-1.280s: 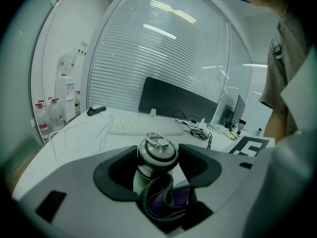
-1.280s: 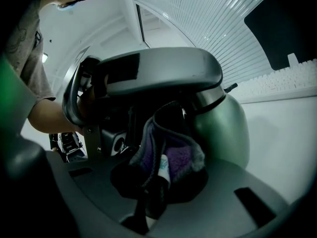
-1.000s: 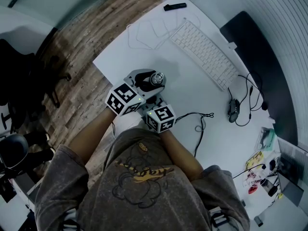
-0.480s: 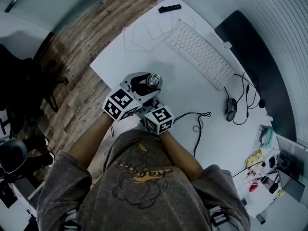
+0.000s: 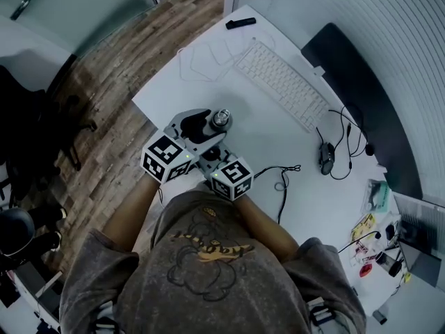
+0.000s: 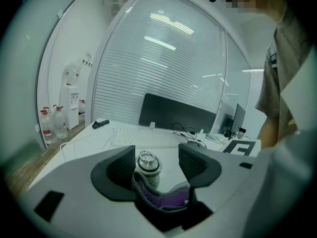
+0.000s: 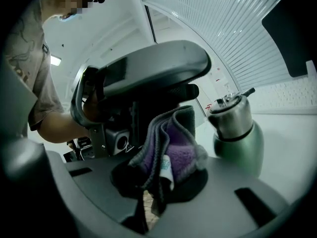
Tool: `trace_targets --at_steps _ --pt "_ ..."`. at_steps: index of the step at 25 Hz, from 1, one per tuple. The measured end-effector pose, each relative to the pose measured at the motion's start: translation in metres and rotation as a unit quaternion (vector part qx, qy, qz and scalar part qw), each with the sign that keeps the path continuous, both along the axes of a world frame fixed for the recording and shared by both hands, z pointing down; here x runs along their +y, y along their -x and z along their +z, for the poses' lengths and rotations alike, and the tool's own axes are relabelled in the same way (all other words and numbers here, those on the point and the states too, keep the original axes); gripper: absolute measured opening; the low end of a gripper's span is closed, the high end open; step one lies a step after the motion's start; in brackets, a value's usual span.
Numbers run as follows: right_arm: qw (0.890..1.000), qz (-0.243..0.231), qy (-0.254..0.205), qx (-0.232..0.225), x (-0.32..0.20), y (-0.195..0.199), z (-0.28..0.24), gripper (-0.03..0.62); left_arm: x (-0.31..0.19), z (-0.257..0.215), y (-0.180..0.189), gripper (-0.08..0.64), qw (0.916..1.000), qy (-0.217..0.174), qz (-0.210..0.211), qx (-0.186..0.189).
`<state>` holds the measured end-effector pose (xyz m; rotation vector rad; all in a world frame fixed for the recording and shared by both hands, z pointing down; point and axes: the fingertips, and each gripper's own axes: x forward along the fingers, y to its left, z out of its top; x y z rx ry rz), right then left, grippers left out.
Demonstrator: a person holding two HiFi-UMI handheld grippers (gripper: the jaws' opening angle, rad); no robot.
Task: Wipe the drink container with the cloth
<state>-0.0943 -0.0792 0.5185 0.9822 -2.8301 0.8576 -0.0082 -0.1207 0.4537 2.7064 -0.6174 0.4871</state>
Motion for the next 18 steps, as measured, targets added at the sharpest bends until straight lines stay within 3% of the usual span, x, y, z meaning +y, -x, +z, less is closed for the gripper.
trace_targets --at_steps 5,9,18 --pt "0.999 -0.015 -0.015 0.034 0.014 -0.013 -0.023 0.051 0.004 -0.044 0.002 0.268 0.9983 -0.020 -0.019 0.050" --pt "0.998 0.005 -0.034 0.058 0.020 -0.038 -0.037 0.051 0.011 -0.075 0.008 0.267 0.9955 -0.035 -0.033 0.082" --pt "0.989 0.091 -0.065 0.098 0.040 -0.113 -0.078 0.052 0.043 -0.095 0.024 0.268 0.9939 -0.048 -0.042 0.090"
